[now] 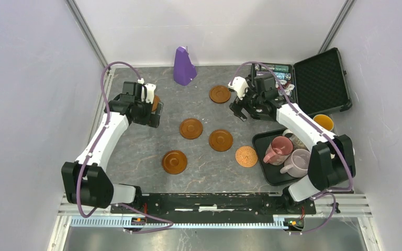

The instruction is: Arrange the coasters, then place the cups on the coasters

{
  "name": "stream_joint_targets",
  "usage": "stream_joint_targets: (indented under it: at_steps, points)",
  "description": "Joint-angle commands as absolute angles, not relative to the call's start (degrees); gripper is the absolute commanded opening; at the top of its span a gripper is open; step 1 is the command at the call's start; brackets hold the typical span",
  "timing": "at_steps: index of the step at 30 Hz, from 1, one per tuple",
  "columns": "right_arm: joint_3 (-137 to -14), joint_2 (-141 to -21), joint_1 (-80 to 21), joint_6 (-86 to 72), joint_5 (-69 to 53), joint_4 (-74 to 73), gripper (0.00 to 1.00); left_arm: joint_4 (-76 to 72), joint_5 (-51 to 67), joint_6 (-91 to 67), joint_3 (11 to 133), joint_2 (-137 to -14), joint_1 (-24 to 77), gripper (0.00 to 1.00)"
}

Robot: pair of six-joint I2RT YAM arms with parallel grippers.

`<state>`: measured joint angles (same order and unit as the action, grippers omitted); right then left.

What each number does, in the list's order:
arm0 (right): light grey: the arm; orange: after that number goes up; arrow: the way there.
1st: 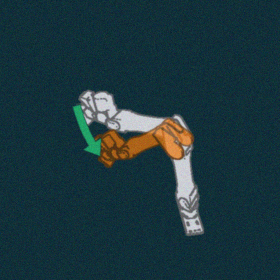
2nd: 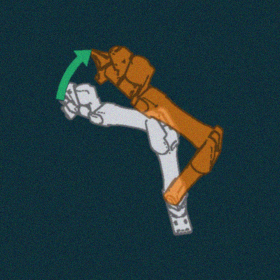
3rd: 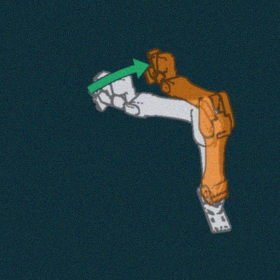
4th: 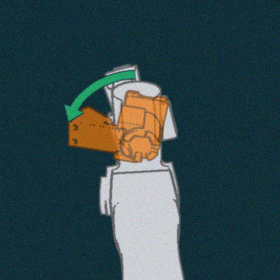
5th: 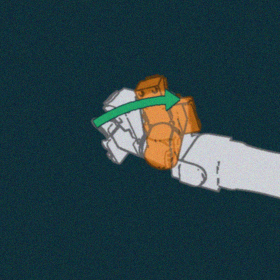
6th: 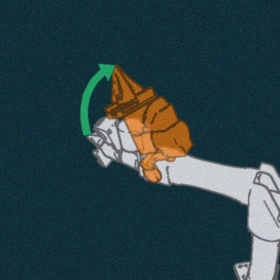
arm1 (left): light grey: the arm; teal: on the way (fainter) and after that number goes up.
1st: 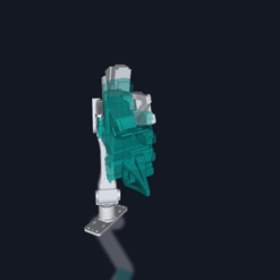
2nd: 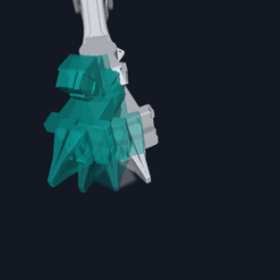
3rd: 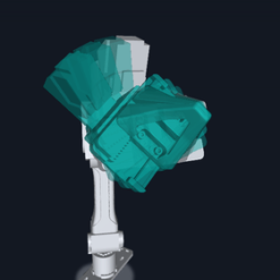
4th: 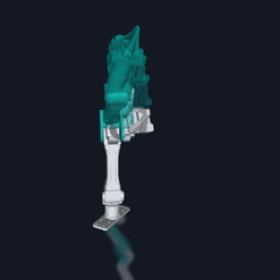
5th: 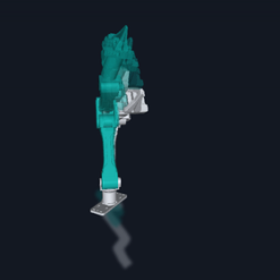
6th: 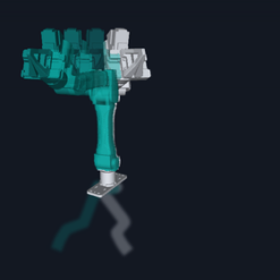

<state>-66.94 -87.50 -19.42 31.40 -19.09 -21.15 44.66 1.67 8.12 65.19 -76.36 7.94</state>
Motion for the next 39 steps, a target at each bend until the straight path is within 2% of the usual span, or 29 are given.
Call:
stream_joint_targets:
  at_steps: [1,9,17,20,22,27,39]
  points:
    - [-70.09,-90.78,-21.27,28.09,-19.13,-15.82,0.98,43.08,3.73,7.6,69.57,-79.49,7.78,1.0]
    - [-79.64,-102.58,-23.27,22.13,-9.83,-9.59,0.98,41.74,-5.42,9.44,85.58,-96.9,6.27,0.99]
    - [-92.0,-115.68,-23.49,21.63,-0.45,-5.61,0.98,43.3,-8.26,8.71,99.97,-112.19,3.23,0.87]
    - [-94.81,-119.08,-23.54,22.28,1.38,-4.51,0.99,43.5,-8.55,8.16,102.85,-116.19,1.75,0.85]
    - [-95.5,-120.75,-23.54,22.28,1.2,-3.52,0.95,43.48,-8.41,7.86,104.44,-118.25,1.03,0.84]
    - [-97.11,-125.11,-23.52,22.24,1.82,-2.5,0.93,45.29,-8.69,8.27,109.18,-123.12,0.15,0.83]
    - [-96.29,-129.55,-23.11,23.2,1.52,-3.13,0.93,45.92,-5.57,9.07,111.47,-128.06,0.09,0.88]
